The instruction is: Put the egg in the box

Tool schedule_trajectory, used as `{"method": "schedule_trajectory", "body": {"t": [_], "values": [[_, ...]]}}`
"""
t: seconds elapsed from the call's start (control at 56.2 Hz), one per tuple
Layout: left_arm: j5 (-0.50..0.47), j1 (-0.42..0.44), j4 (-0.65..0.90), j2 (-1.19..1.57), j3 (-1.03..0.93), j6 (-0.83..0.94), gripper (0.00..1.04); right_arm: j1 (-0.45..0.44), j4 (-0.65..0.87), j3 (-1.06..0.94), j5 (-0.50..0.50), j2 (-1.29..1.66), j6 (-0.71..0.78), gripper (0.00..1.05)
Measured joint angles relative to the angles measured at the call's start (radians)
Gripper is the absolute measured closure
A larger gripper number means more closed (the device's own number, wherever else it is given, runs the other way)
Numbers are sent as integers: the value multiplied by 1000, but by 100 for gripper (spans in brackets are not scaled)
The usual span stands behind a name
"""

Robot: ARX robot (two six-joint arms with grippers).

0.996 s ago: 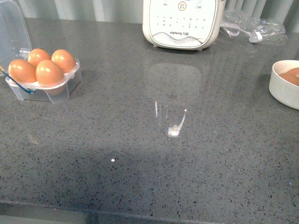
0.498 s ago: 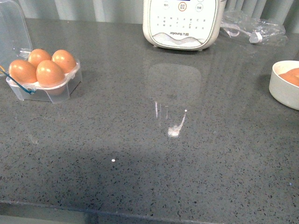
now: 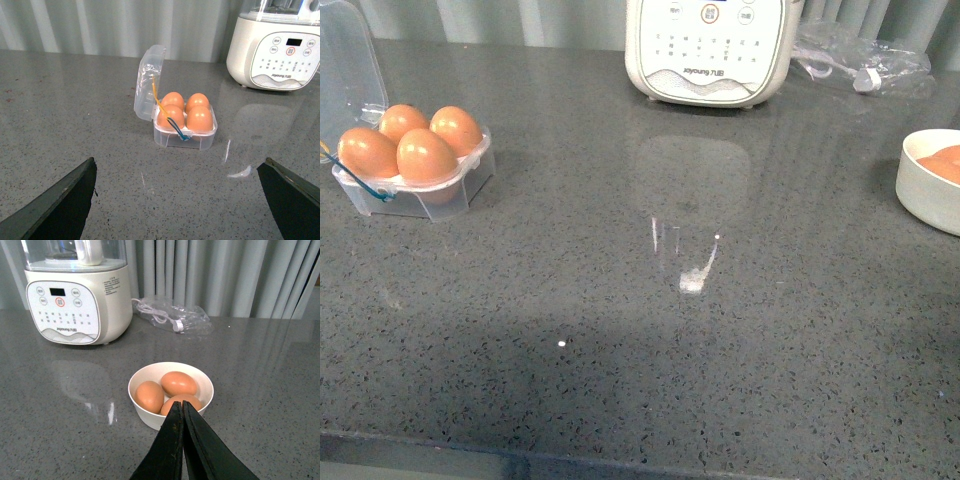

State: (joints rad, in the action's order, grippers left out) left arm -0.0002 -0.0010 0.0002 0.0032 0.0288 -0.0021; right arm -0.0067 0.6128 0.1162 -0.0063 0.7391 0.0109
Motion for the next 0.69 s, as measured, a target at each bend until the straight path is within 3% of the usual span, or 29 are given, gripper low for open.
{"method": "schedule_trajectory", "body": {"t": [0.694], "values": [[0, 0, 0, 0, 0, 0, 7, 4, -178, -111, 5, -298, 0, 102]]}}
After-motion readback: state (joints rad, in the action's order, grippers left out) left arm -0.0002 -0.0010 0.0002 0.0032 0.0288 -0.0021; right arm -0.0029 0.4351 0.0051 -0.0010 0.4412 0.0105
